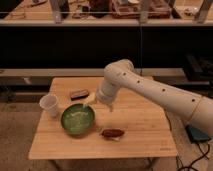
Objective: Push the ceramic bowl across the table
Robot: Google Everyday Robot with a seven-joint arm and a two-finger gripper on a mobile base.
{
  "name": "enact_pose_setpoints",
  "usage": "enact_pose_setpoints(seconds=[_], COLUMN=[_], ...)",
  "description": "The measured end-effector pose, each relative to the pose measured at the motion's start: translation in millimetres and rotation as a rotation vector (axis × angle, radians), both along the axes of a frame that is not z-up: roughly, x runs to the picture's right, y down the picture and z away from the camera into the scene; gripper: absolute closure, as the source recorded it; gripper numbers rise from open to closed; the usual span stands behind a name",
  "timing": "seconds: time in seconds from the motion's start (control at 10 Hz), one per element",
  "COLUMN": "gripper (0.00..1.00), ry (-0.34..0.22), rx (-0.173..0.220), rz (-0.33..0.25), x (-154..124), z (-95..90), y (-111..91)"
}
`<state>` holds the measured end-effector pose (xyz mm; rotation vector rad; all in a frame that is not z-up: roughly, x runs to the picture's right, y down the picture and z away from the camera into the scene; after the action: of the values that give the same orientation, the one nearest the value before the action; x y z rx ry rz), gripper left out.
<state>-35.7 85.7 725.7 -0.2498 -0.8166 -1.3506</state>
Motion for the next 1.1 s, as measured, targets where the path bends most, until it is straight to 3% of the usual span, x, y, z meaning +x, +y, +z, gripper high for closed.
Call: enact_pose_setpoints(seconds=[0.2, 0.5, 0.7, 1.0, 1.1], gripper=[0.24, 0.53, 0.76, 0.98, 1.00], ry=[-0.004, -0.130, -0.183, -0.149, -0.125], rx=[0.011, 0.099, 0.133, 0.086, 0.056], rz=[0.001, -0.038, -0.102, -0.158, -0.170], x=[-1.1, -69.3, -113.0, -116.6, -111.3], z=[1.0, 13.9, 38.3, 85.5, 106.0], y=[-1.9, -8.8, 2.7, 33.0, 46.7])
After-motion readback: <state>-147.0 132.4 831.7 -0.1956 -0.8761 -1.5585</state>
